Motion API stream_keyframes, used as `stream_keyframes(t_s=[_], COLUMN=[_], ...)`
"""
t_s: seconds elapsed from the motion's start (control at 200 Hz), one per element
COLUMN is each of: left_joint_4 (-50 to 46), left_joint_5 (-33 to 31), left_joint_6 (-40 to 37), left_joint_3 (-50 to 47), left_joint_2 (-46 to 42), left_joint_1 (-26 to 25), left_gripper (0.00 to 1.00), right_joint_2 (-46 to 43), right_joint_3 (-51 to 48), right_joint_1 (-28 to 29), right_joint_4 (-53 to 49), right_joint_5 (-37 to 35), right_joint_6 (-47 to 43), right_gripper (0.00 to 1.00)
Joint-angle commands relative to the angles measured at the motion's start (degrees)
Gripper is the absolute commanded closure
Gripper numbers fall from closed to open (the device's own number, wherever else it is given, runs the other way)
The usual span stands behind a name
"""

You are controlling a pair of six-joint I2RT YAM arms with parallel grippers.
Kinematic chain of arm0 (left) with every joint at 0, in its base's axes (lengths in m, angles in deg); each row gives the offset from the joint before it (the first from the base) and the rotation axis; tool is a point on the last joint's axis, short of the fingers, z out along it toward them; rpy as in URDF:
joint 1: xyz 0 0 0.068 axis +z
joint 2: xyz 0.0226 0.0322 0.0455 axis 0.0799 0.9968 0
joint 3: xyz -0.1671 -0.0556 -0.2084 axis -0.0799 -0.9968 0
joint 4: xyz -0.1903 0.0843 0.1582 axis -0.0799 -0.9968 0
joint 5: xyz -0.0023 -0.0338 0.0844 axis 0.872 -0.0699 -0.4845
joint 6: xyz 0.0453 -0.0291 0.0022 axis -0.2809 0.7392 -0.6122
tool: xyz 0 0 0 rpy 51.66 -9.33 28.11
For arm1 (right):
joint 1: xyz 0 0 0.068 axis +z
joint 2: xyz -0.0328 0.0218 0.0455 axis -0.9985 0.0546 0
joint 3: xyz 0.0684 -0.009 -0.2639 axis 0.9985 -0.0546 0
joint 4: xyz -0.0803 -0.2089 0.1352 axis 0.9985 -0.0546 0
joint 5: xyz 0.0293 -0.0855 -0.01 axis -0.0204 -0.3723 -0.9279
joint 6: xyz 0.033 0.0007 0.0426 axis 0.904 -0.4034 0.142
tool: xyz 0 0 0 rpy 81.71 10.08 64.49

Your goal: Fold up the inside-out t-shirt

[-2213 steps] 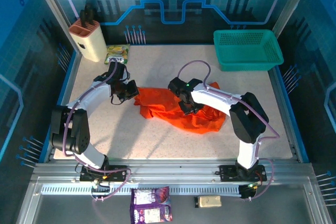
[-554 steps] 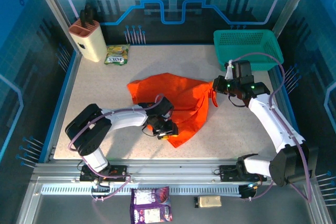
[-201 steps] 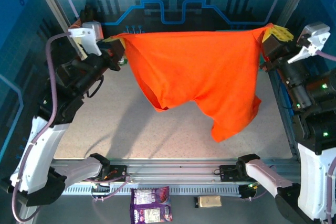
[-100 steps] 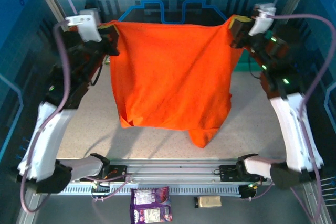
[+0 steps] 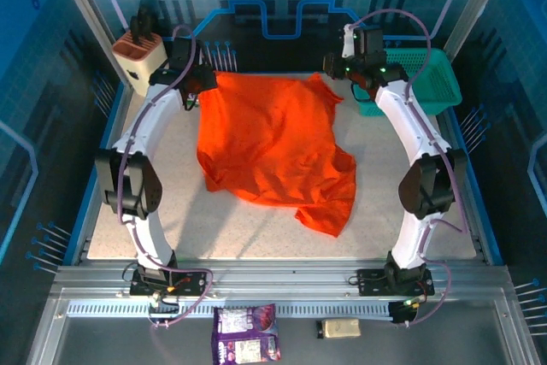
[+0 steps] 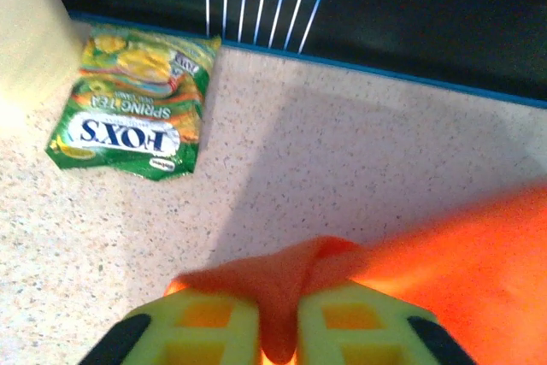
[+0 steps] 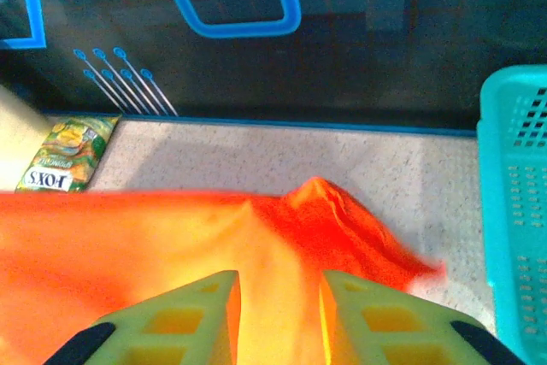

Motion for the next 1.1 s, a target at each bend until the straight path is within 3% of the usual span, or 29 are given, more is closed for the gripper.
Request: stream_keyframes(t_s=[0.0,0.205,0.51,0.785,1.091], left_joint_4=[-1.78,-6.70,-11.25,-5.63,-2.12], left_joint_5=[4.16,5.42,-1.31,-0.18,0.12], left_joint_6=[2.03,4.15,16.85,26.00,28.02], left_joint_3=[2.66,-5.91,-33.51,-49.80,-52.48], left_joint_2=[-2.71,-8.35,-22.09,-24.92,-22.29], left_joint_1=[-0.21,-1.62,-6.44,-9.68,-11.01], left_gripper=[0.78,0.72,0.72,0.73,0.70], right_joint_2=[-5.08,-12.41,-20.11,-22.15,-23.42], right_joint_3=[-2.69,-18.61,-37.07,-43.91,-46.26], right_joint_1=[1.83,3.18,6.28,7.47,7.99], right_joint_4=[-3.87,-4.28,-5.07,-5.39,-6.76], right_joint_5=[-0.14,2.60,2.99,2.52,1.24], right_joint_6=[1.30,4.03,6.56,7.31,7.58], right_gripper=[0.68,0.67,0.67,0.67,0.67])
